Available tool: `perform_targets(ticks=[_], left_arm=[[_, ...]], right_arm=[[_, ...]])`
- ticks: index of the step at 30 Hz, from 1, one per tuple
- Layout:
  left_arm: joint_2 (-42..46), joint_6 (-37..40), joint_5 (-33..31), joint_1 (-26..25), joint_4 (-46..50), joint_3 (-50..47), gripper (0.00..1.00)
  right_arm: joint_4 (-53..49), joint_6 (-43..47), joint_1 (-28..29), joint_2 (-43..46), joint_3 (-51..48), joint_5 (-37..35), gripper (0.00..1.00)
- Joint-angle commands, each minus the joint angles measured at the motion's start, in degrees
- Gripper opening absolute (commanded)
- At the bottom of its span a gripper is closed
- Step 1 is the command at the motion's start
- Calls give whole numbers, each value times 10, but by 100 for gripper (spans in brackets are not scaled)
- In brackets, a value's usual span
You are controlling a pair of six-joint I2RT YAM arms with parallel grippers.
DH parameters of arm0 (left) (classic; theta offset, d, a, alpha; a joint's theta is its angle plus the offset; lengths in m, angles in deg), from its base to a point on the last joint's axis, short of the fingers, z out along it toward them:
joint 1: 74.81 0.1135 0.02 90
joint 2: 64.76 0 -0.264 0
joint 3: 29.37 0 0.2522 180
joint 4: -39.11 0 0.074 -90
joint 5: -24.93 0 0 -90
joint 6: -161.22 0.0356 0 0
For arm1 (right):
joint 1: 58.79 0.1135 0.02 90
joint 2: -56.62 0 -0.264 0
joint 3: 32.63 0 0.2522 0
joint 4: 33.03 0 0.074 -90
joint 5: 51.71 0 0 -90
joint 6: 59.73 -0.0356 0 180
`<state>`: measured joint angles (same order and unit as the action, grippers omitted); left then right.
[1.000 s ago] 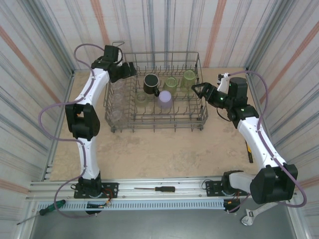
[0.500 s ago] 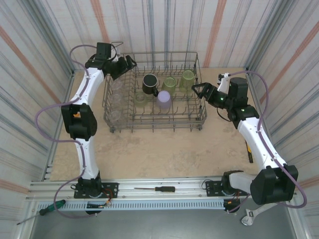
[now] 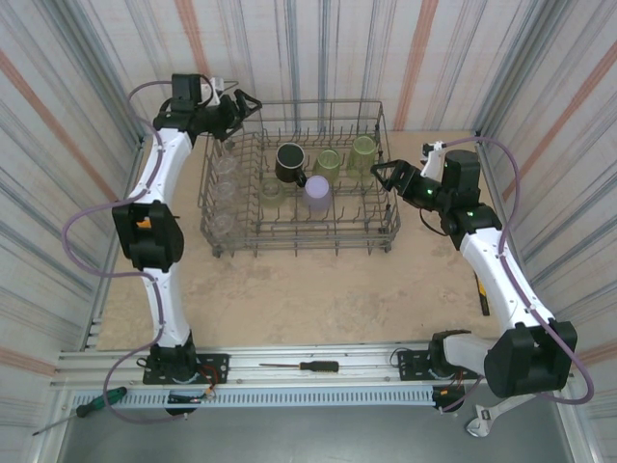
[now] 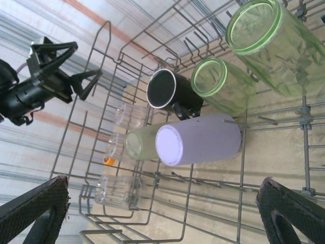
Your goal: Load the cups into the dish rack
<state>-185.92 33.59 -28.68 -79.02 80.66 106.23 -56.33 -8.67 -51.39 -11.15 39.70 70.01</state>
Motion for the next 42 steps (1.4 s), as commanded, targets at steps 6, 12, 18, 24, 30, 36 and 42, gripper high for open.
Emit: perform_targets(ticks=[6,12,18,24,30,36,42], left_arm=[[48,-27,58,-2,-9,20,99],[86,-12,61,0,12,39,99],[143,51,1,0,62,23,99],[225,109,-103,6,89,-72,99],[324,140,-213,20,76,-184,99],[405,141,-256,61,55,-283,99],[463,154,-291,99,57,-374,99]], right_arm=[[-12,-3,-4,4,8,8,99],[-24,6,-7,8,12,0,99],[-43,18,-19,17,22,1,99],[-72,44,-47,35,24,-15,99],[-125,63,-76,55,29,-66,99],[-162,81,-99,75,24,-118,99],[-177,96,-112,93,14,-165,99]])
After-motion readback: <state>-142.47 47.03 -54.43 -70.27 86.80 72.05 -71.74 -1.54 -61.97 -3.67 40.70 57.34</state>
